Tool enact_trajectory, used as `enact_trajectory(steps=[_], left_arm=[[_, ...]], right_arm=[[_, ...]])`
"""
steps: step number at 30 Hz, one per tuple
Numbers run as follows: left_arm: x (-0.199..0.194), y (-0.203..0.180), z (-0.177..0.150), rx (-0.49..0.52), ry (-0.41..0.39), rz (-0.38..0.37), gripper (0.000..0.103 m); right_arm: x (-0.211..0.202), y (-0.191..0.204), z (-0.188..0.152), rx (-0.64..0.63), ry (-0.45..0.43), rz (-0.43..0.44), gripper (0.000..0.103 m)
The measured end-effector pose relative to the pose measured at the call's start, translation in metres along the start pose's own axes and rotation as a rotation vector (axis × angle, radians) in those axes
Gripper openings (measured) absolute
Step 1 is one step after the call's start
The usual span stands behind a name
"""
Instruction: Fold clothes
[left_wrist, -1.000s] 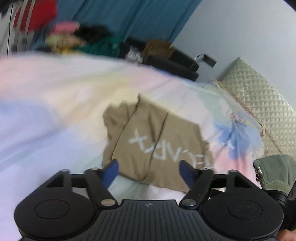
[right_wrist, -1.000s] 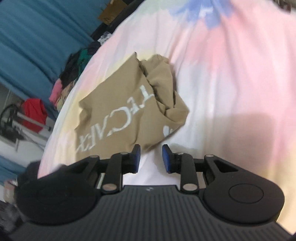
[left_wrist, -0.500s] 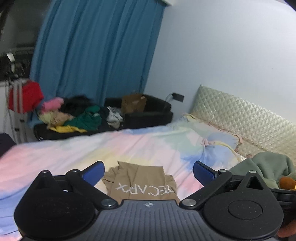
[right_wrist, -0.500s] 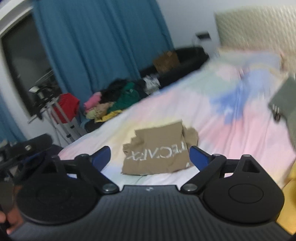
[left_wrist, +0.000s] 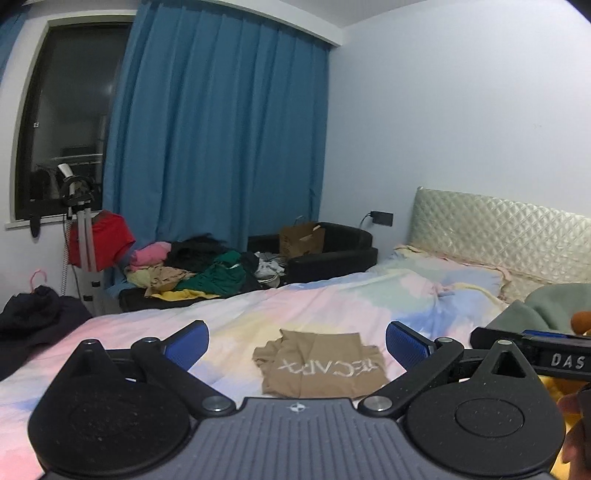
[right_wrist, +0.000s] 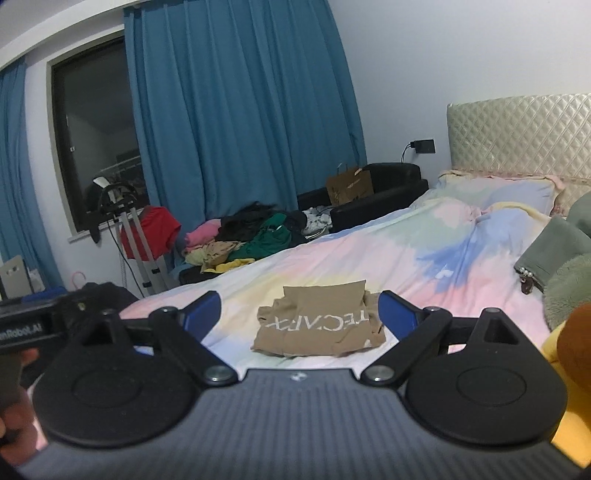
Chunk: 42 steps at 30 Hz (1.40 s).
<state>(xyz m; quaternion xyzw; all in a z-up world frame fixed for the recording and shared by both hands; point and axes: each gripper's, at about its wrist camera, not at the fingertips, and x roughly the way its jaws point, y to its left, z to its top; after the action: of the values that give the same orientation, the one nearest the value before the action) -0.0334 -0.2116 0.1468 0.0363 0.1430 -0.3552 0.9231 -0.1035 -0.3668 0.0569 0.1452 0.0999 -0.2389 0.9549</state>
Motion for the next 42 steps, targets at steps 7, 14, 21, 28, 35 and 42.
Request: enact_trajectory(steps=[7,14,21,28,35,42], left_arm=[[-0.002,0.002,-0.034,0.007,0.004,0.026,0.103],[-0.002,0.002,-0.063,0.016,0.006,0.048,0.103],[-0.002,0.003,-0.073,0.010,0.003,0.053,0.103],[-0.003,0.009,-0.077,0.002,0.022,0.087,0.103],[-0.002,0.012,-0.078,-0.006,0.032,0.098,0.103],[-0.001,0.010,-0.079,-0.012,0.032,0.096,0.103]], right_arm=[[0.009,-0.002,-0.028,-0.034,0.015,-0.031,0.093],[0.018,0.002,-0.052,-0.062,0.030,-0.035,0.093],[0.027,0.009,-0.068,-0.099,0.039,-0.042,0.093],[0.036,0.008,-0.076,-0.087,0.056,-0.074,0.093],[0.032,0.008,-0.078,-0.091,0.034,-0.072,0.093],[0.033,0.008,-0.078,-0.084,0.046,-0.074,0.093]])
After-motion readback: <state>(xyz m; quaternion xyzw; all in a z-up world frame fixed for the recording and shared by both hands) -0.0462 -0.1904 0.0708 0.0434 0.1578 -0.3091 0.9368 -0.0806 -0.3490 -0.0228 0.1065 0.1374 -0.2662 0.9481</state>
